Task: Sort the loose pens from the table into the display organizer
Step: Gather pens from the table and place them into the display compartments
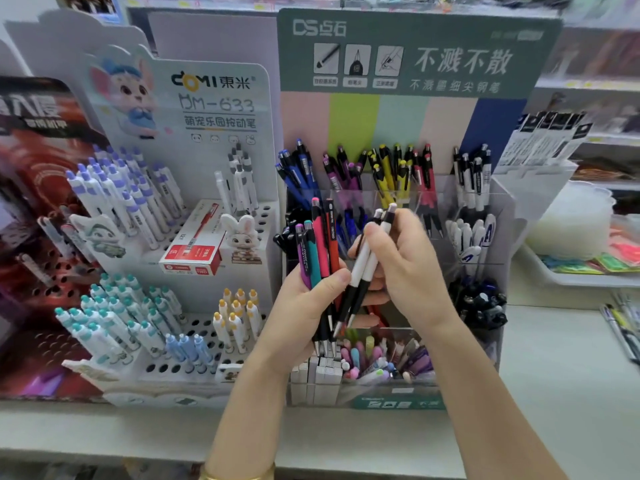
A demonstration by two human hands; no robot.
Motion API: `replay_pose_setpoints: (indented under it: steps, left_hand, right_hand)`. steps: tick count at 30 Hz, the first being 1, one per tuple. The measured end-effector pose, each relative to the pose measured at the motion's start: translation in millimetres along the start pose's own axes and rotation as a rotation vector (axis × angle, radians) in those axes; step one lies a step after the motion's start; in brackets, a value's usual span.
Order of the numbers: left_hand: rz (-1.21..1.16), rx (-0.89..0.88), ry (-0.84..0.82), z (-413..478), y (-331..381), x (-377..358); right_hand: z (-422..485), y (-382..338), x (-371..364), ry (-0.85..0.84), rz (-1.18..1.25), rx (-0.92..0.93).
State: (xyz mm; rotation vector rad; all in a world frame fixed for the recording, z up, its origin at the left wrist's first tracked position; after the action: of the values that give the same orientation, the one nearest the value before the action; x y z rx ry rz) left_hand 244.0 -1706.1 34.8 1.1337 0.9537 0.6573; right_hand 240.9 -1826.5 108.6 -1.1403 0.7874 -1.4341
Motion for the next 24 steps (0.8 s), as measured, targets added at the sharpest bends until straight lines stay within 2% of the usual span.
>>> replay_pose_setpoints:
  steps: [3,6,8,12,14,16,20,22,24]
  left_hand:
    - [0.107,0.01,0.042,1.9,-1.2,-0.8]
    - [0.297,-0.065,0.1,2.0,11.0,-5.2]
    - [0.477,-0.124,0.169,1.2,20.5,-7.0]
    - [0.891,-0.21,0.325,-4.0,36.6,-10.5]
    - [1.156,-0.311,0.38,-7.5,48.1,-20.7]
    - [1.317,-0.389,0.431,-10.5,56.7,-28.2]
    - [1.484,-0.405,0.509,-11.4,61.2,-32.0]
    - [1.541,-0.377,0.512,-8.0,61.8,-31.0]
    - [1.595,-0.366,0.505,-4.4,62.9,-32.7]
  right_hand:
    - [0.2,-6.4,22.8,0.093,0.041,0.063]
    - [1.4,-5.5,33.1,0.099,0.034,0.057]
    - [-0.4,-4.4,35.4,0.107,0.068,0.057]
    - [-1.5,3.2,31.0,0.073,0.303,-0.002]
    - [-1.4,9.7,28.9,0.027,0.33,-0.065]
    - [-2.7,13.2,28.0,-0.024,0.35,-0.089]
    - [-8.5,-3.5,37.1,0.008,0.238,0.023]
    - [-11.5,-16.5,40.8,0.041,0.087,0.108]
    - [-9.8,-19.2,37.3,0.015,-0.091,0.102]
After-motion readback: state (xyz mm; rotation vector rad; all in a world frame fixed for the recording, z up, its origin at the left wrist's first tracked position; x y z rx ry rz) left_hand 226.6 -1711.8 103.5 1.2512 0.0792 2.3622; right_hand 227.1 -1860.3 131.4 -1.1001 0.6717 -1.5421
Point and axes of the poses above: each hand's wrist, its own z-axis towards the middle knuckle, its own x-axis out of the back of the hand, y = z × x, the point moved 10 cm from there along z, towards the middle knuckle, and after that the axes turned 11 degrees about -y, right-handed, at the moved point
